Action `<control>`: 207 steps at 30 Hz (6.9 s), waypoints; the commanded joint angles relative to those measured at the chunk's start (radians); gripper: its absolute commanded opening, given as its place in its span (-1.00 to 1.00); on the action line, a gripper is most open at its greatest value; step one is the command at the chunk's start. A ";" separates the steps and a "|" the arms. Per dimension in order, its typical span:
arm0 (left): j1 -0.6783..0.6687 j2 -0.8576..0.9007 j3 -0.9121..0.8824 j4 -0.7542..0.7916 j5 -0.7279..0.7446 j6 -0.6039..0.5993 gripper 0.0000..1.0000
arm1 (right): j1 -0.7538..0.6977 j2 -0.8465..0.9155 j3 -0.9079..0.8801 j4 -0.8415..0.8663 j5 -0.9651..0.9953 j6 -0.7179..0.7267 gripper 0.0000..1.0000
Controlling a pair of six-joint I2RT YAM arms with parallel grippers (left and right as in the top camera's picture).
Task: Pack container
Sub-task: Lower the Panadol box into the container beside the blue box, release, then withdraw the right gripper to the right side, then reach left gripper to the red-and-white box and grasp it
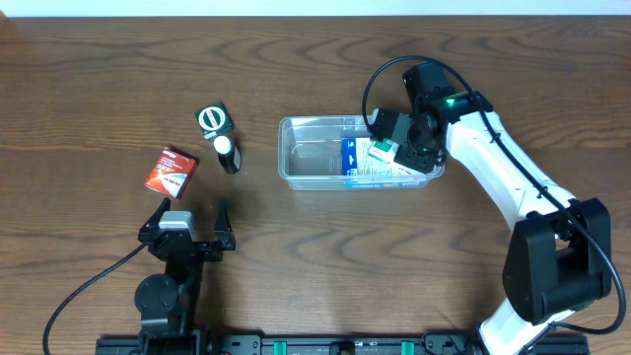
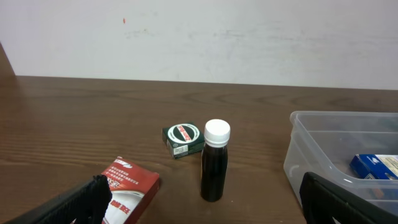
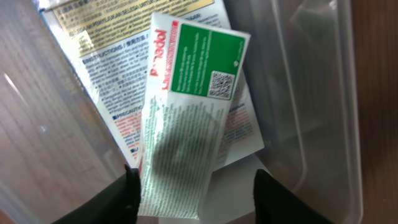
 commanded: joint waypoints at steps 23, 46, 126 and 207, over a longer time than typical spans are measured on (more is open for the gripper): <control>0.006 -0.005 -0.018 -0.034 0.007 0.017 0.96 | 0.117 0.004 0.007 -0.007 -0.161 0.746 -0.97; 0.006 -0.005 -0.018 -0.034 0.007 0.017 0.96 | 0.076 0.005 0.009 -0.194 -0.109 1.106 -0.97; 0.006 -0.005 -0.018 -0.034 0.007 0.017 0.96 | 0.053 0.005 -0.132 0.031 0.098 0.843 -0.98; 0.006 1.043 0.873 -0.621 0.123 0.162 0.96 | -0.354 -0.253 0.118 -0.241 0.140 1.083 0.99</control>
